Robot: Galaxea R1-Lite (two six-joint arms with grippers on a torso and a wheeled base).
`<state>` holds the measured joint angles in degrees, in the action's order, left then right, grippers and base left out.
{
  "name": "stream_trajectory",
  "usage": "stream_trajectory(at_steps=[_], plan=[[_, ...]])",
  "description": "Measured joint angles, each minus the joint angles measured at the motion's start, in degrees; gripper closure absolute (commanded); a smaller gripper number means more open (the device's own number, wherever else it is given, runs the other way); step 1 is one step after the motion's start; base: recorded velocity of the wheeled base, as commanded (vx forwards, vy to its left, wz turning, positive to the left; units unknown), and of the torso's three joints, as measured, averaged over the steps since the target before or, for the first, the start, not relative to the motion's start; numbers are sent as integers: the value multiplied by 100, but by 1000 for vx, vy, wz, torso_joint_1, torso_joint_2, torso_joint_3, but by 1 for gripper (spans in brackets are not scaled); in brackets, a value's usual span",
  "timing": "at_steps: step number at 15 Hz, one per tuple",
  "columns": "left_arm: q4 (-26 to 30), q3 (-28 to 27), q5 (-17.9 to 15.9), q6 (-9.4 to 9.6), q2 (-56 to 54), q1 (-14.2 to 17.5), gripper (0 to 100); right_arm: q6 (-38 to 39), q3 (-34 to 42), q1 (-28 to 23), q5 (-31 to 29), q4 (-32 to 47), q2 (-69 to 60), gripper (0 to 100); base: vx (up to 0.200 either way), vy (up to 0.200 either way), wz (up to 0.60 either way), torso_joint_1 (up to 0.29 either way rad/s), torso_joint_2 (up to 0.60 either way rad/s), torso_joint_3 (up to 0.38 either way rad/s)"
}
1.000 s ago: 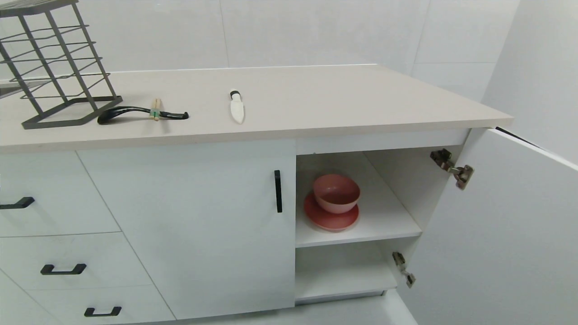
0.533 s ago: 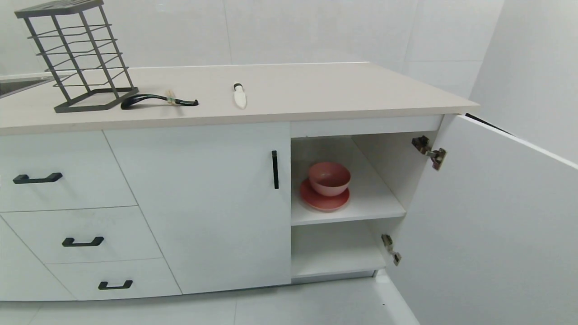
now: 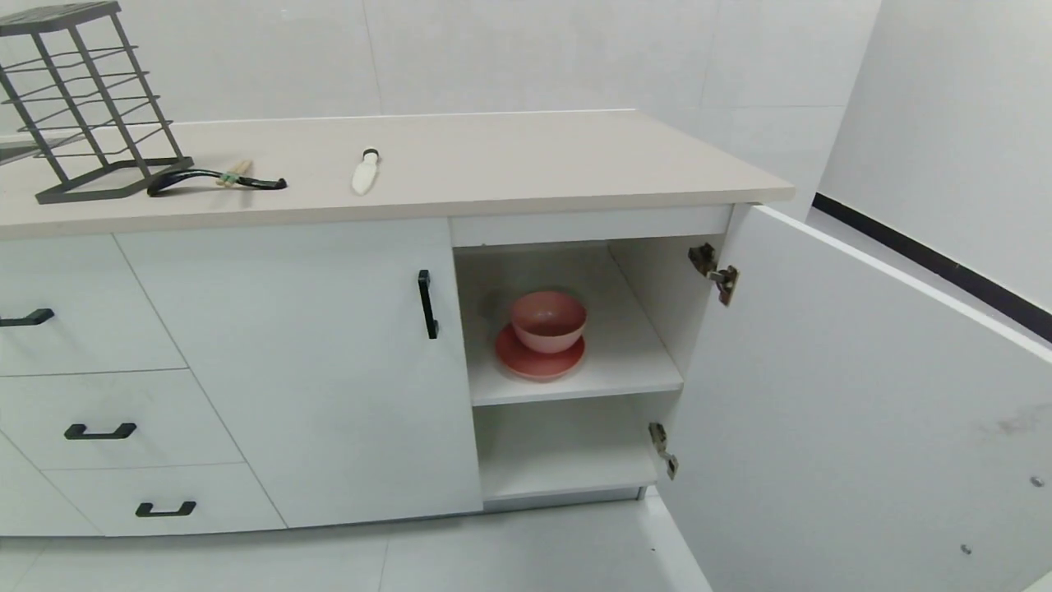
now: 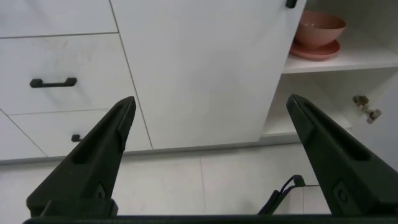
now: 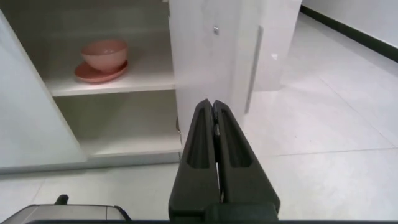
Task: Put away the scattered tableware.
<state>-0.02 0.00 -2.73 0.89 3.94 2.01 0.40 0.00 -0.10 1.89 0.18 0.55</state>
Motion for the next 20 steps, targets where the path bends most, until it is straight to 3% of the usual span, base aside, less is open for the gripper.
stream_trajectory(at_steps=[3, 12, 17, 20], plan=[[0, 0, 5, -10, 0, -1, 0, 2, 0, -4, 2, -2, 5, 100, -200, -67, 0, 2, -1, 9], [-5, 0, 2, -10, 2, -1, 0, 9, 0, -6, -1, 0, 5, 100, 0, -200, 0, 0, 3, 3], [-2, 0, 5, -11, 2, -1, 0, 13, 0, -4, -6, 0, 7, 100, -200, 0, 0, 5, 5, -4], [-5, 0, 5, -10, 2, -1, 0, 15, 0, -6, -1, -2, 7, 100, 0, -200, 0, 2, -1, 5]])
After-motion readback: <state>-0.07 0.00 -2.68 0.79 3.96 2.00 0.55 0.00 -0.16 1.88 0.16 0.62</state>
